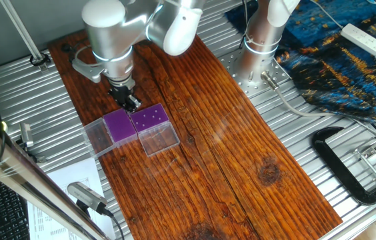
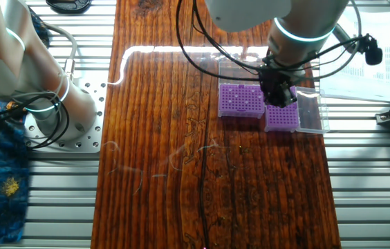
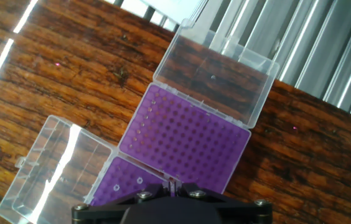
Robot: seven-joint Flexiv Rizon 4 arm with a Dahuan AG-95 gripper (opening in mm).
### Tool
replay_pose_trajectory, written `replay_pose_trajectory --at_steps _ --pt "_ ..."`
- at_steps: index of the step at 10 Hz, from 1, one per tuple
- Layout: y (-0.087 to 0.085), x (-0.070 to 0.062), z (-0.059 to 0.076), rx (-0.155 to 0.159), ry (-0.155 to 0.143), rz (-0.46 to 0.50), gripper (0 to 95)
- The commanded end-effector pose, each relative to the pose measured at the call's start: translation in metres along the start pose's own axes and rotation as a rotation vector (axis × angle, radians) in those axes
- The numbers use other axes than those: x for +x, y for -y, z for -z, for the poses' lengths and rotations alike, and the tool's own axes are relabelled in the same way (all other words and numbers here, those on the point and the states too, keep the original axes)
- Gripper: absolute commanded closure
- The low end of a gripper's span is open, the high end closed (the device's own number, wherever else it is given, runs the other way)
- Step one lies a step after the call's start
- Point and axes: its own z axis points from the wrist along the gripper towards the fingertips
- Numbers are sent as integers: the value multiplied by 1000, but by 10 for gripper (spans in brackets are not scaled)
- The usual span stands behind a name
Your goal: Transfer all small pipette tips from one holder to another
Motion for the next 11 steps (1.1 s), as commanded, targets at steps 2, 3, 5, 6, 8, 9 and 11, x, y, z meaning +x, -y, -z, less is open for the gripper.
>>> replay_pose_trajectory --at_steps 2,3,5,6,8,9,11 --pt "-1 3 -3 -1 2 -1 950" --pt "-3 4 -5 0 1 -5 950" --pt "-4 6 -6 0 2 -7 950" --pt "-4 6 -7 0 2 -7 950" --pt "-5 6 -8 -1 5 -9 950" --pt "-5 6 -8 -1 5 -9 950" --pt "-8 5 -9 1 5 -14 950"
